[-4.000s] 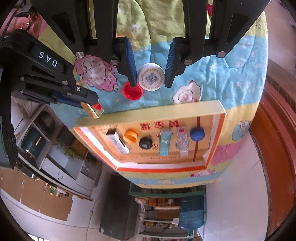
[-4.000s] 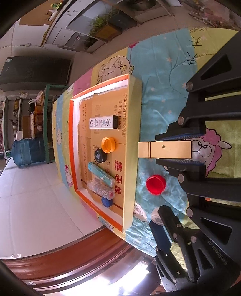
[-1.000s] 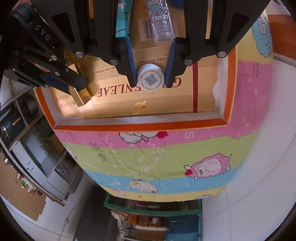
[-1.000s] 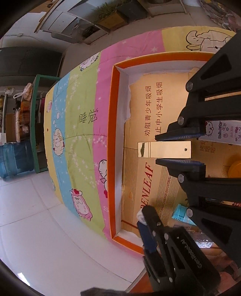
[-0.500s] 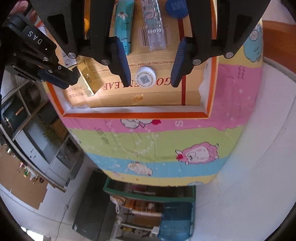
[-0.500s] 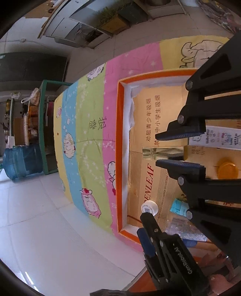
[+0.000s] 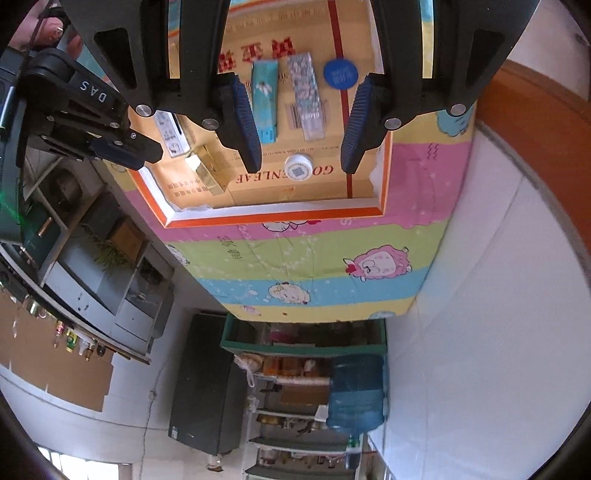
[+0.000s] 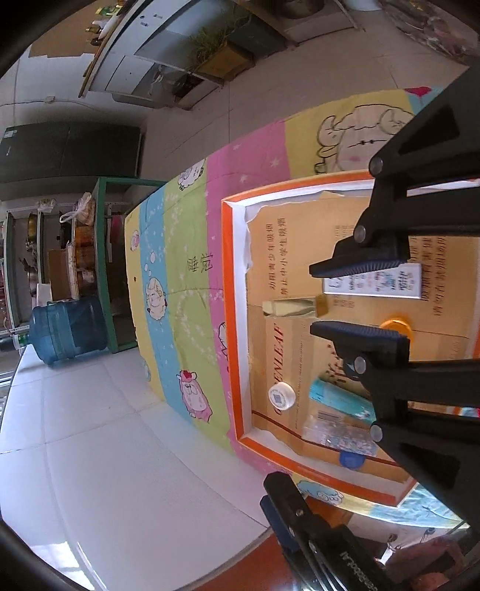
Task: Organize rigid objects
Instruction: 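Withdraw both grippers from the tray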
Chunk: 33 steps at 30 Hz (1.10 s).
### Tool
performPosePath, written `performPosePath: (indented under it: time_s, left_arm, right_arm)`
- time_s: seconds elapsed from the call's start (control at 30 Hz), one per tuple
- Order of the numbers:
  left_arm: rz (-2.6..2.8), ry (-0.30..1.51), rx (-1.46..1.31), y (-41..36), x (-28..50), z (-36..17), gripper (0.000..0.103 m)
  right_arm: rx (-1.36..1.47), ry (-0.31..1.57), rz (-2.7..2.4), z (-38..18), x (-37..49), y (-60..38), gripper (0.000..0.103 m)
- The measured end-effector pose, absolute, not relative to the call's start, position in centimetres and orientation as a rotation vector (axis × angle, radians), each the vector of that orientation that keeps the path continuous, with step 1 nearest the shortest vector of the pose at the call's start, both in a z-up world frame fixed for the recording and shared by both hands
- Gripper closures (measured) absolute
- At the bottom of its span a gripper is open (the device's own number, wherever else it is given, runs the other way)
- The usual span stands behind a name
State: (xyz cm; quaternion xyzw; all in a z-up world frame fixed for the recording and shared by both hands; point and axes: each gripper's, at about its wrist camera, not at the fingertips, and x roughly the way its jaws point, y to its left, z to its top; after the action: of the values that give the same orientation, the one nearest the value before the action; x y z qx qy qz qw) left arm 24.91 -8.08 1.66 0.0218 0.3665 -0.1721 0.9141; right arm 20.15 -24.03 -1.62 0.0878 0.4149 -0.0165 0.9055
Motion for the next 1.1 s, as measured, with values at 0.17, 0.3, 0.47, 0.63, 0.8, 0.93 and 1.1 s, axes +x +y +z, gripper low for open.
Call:
performPosePath:
  time_s: [0.17, 0.3, 0.47, 0.63, 0.8, 0.93, 1.1]
  left_arm:
    - [-0.371, 0.727, 0.043, -7.4, 21.8, 2.6, 0.057]
    - [-0.348, 0.71, 0.044, -6.6, 19.8, 2.9, 0.057]
    - [-0.3, 0.688, 0.056, -5.6, 16.7, 3.0, 0.057]
    - [-0.275, 0.678, 0.062, -4.8, 14.5, 3.1, 0.057]
    - [-0.271, 0.681, 0.049, -4.0, 12.7, 3.0, 0.057]
    - [-0.27, 0.691, 0.052, -3.9, 11.4, 2.6, 0.057]
    - [-0.278, 0.702, 0.045, -3.6, 10.2, 2.0, 0.057]
  right_arm:
    - [0.155, 0.834, -0.04, -1.0, 17.9, -23.2, 0.079]
    - [0.15, 0.81, -0.046, -0.5, 15.8, -22.5, 0.079]
    - [0.138, 0.787, -0.046, -0.1, 13.4, -21.7, 0.079]
    - [0.129, 0.771, -0.043, 0.2, 11.3, -20.9, 0.079]
    - [0.134, 0.762, -0.036, 0.3, 9.4, -20.3, 0.079]
    - [0.126, 0.755, -0.037, 0.2, 8.1, -19.9, 0.079]
    - [0.11, 0.752, -0.031, -0.1, 6.6, -19.3, 0.079]
